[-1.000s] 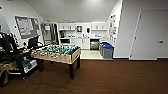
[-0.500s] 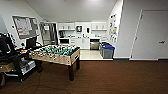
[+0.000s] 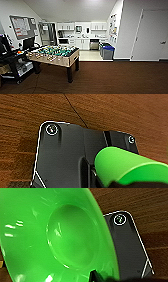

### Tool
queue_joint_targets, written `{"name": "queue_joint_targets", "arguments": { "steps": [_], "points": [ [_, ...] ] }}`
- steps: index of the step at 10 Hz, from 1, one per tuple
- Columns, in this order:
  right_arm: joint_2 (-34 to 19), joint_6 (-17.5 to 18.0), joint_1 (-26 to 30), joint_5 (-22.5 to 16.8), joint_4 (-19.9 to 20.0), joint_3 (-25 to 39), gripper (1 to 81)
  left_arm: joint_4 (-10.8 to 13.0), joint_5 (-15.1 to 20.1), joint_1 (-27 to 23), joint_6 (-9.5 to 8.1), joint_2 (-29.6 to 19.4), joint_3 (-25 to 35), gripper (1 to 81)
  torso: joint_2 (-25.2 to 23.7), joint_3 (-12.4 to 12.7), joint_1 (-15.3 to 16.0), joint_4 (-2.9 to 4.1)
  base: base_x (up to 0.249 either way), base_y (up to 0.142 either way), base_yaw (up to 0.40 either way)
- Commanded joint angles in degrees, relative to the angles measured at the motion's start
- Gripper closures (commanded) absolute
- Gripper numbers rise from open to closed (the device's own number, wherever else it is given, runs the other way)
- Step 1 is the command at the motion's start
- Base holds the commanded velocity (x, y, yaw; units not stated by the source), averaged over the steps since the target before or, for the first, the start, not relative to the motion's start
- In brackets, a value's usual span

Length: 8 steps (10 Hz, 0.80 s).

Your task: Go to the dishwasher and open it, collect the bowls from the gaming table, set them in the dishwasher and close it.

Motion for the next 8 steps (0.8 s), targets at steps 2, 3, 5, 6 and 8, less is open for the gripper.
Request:
{"name": "queue_joint_targets", "arguments": {
  "steps": [2, 3, 5, 6, 8],
  "points": [
    [1.0, -1.5, 1.7, -5.0, -2.7, 1.1, 81.1, 0.5, 1.9, -2.7, 0.09, -0.7, 0.0, 81.1, 0.0, 0.0, 0.0, 0.0, 0.147, -0.076, 0.0],
    [1.0, -1.5, 1.7, -5.1, -2.8, 1.1, 81.1, 0.5, 1.9, -2.8, 0.09, -0.7, 0.0, 81.1, 0.0, 0.0, 0.0, 0.0, 0.148, -0.076, 0.0],
    [1.0, -1.6, 1.8, -5.1, -2.7, 0.9, 81.1, 0.5, 1.9, -2.8, 0.09, -0.7, 0.0, 81.1, 0.0, 0.0, 0.0, 0.0, 0.147, -0.075, 0.0],
    [1.1, -1.5, 1.9, -5.2, -2.7, 0.9, 81.1, 0.5, 1.9, -2.8, 0.09, -0.7, 0.0, 81.1, 0.0, 0.0, 0.0, 0.0, 0.146, -0.065, 0.0],
    [1.2, -1.5, 2.1, -5.2, -2.7, 0.9, 81.1, 0.5, 1.9, -2.7, 0.09, -0.7, 0.0, 81.1, 0.0, 0.0, 0.0, 0.0, 0.138, 0.0, 0.0]
  ]
}}
